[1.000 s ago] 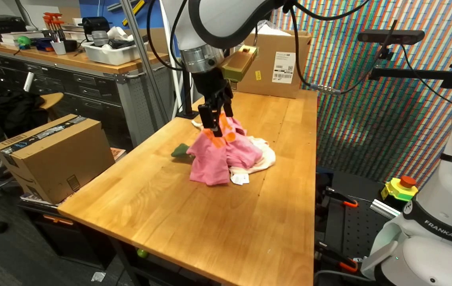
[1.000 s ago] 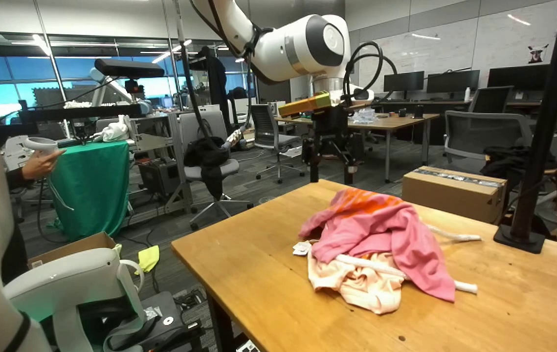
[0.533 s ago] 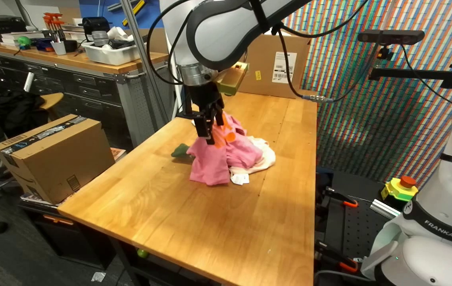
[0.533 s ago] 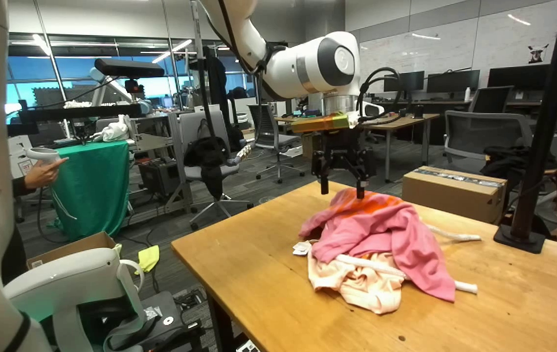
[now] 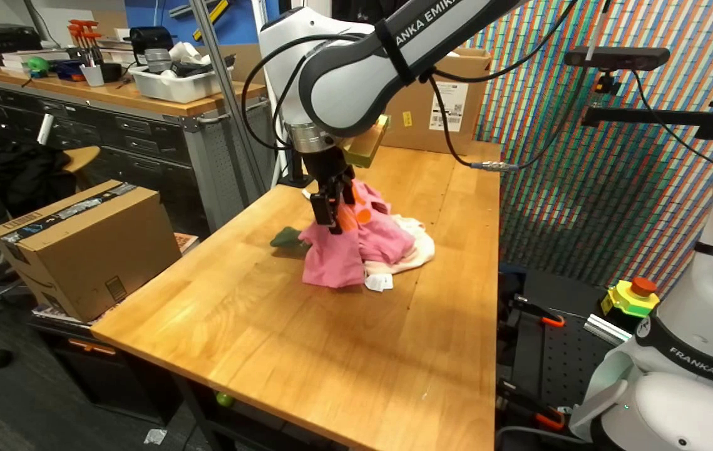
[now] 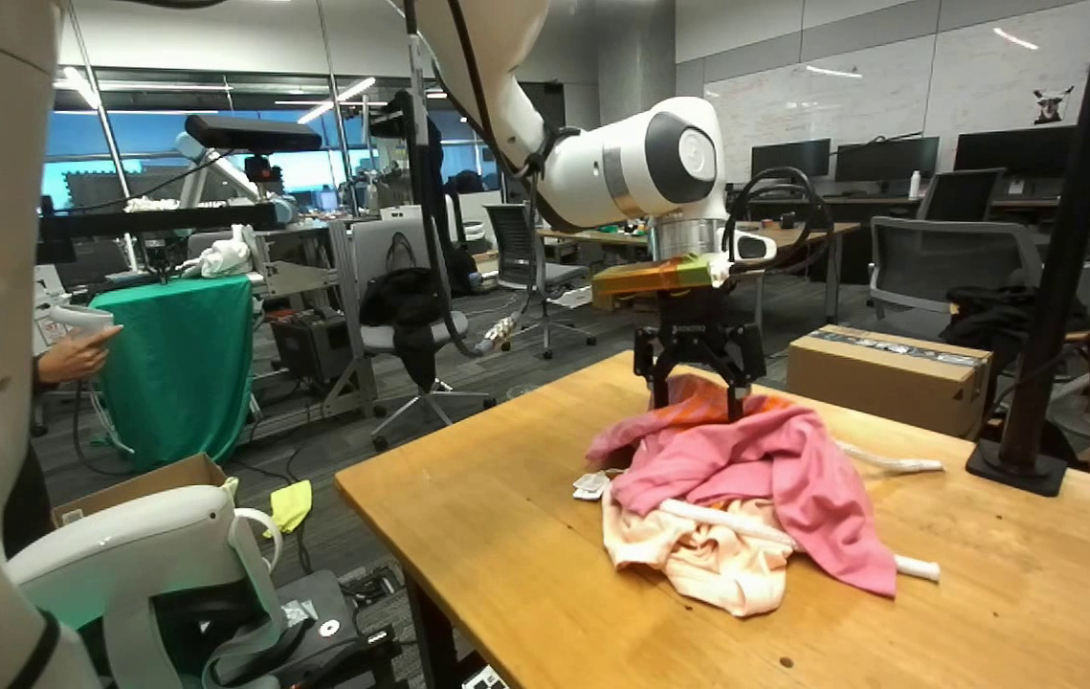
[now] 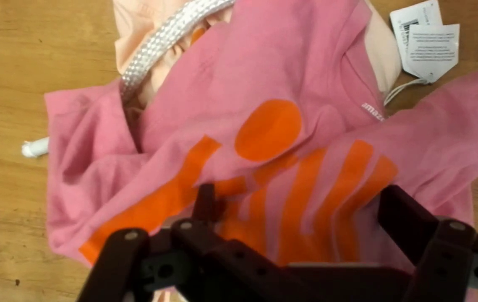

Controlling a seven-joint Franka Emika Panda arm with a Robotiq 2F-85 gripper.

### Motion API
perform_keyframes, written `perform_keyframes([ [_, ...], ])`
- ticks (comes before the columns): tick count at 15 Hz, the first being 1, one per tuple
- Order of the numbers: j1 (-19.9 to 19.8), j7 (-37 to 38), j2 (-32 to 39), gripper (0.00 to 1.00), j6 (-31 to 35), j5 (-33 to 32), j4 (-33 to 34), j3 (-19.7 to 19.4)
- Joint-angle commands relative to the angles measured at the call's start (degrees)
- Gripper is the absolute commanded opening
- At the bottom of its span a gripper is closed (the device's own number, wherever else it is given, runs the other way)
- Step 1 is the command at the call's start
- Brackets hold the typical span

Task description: Move the pink t-shirt to the right, move the radish and white rope to the left

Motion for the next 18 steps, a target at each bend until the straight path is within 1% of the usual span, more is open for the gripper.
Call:
perform_keyframes([
  [1, 0.6, 1.5, 0.7, 0.99, 0.6, -2.2, 0.3, -1.3],
  [2, 0.6, 1.5, 0.7, 0.74, 0.4, -2.3, 0.2, -1.5],
  [3, 0.5, 1.3, 0.7, 0.74, 0.2, -2.3, 0.2, -1.5],
  [4, 0.4, 1.2, 0.6, 0.70, 0.0, -2.1, 0.2, -1.6],
  [7, 0.4, 1.1, 0.4, 0.43, -0.4, -1.9, 0.1, -1.7],
  [9, 0.4, 0.9, 0.1, 0.30, -1.4, -2.0, 0.1, -1.7],
  [10, 0.5, 1.0, 0.0, 0.21, -2.1, -1.9, 0.1, -1.7],
  [13, 0.8, 1.3, -0.8, 0.01, -5.9, -2.1, 0.4, -1.6],
  [16, 1.2, 2.4, -2.7, 0.00, -9.7, -2.6, 0.4, -1.5],
  [18, 1.4, 2.9, -4.7, 0.02, -12.0, -2.9, 0.4, -1.2],
])
